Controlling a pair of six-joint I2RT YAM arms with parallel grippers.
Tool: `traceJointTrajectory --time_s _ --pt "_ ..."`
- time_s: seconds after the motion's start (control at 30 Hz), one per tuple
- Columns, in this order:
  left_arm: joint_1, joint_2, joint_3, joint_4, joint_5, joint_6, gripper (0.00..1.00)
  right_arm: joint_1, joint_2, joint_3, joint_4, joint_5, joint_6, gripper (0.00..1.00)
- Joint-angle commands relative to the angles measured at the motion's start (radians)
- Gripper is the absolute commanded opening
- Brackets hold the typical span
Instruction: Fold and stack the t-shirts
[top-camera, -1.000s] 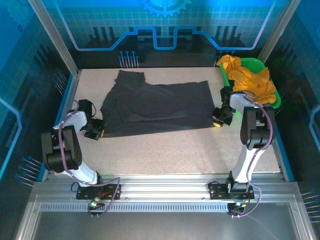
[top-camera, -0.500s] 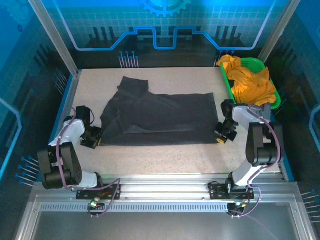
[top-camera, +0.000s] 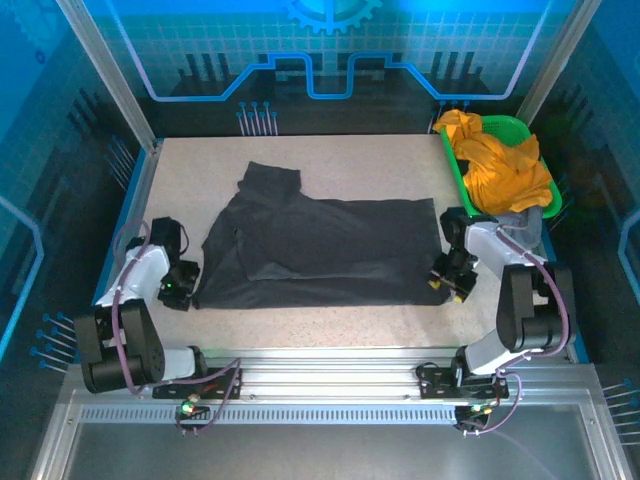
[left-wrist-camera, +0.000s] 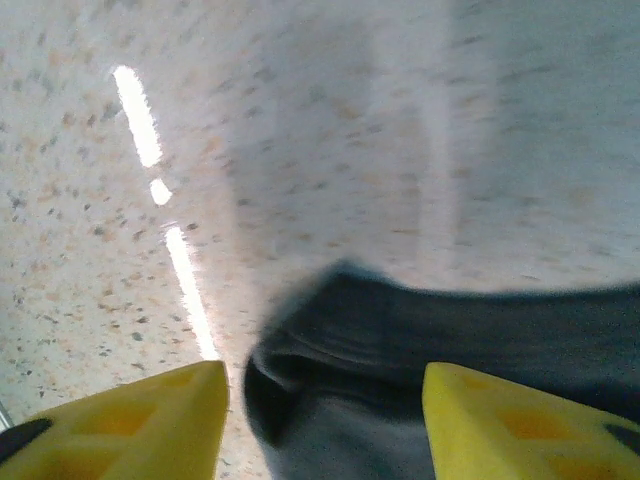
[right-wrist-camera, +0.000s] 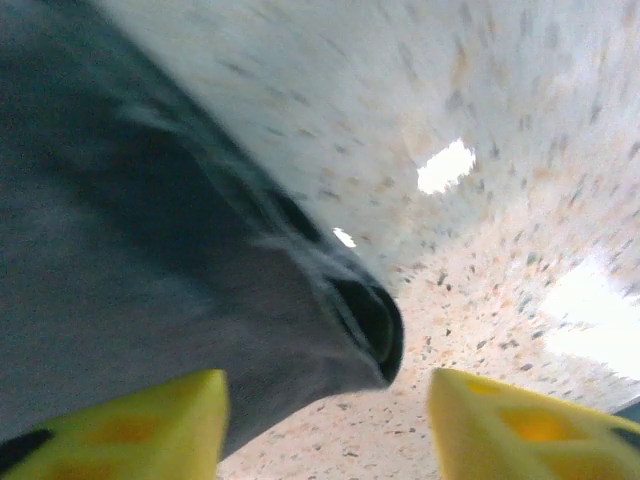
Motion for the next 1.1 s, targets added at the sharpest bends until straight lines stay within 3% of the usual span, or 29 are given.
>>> traceJointTrajectory --time_s 0.0,0.07,0.2,0.3,0.43,0.53,0.7,0.87,0.93,1.07 --pt "-0.099 -0.035 0.138 -0.049 -0.077 -0.033 0.60 0.118 -0.095 0.133 -0.032 0.119 -0.048 0.66" --pt "-0.165 -0.026 0.167 -0.046 -0.015 -0.080 0.61 0.167 -0.106 0.162 0.051 0.018 -0.117 0.67" --pt "-0.328 -0.016 0.073 0.079 0.181 -0.270 0.61 0.212 -0.088 0.104 0.397 -0.461 -0.161 0.65" --pt "-0.430 0.007 -0.008 0.200 0.219 -0.402 0.61 0.273 -0.030 0.118 0.508 -0.603 -0.152 0.65" --pt "-0.466 0.086 -0.019 0.315 0.224 -0.411 0.61 0.313 0.033 0.145 0.522 -0.647 -0.153 0.63" --pt "-0.466 0.130 -0.008 0.307 0.198 -0.383 0.56 0.315 0.033 0.132 0.525 -0.646 -0.146 0.63" --pt "-0.466 0.136 -0.060 0.381 0.194 -0.405 0.30 0.309 0.006 0.104 0.516 -0.632 -0.147 0.61" --pt "-0.471 0.160 0.003 0.388 0.172 -0.341 0.06 0.294 -0.018 0.079 0.511 -0.625 -0.142 0.59" --pt "-0.481 0.185 0.058 0.369 0.167 -0.293 0.00 0.287 -0.022 0.077 0.504 -0.620 -0.143 0.59" --pt "-0.509 0.270 0.193 0.296 0.161 -0.169 0.00 0.271 -0.021 0.079 0.488 -0.618 -0.145 0.57"
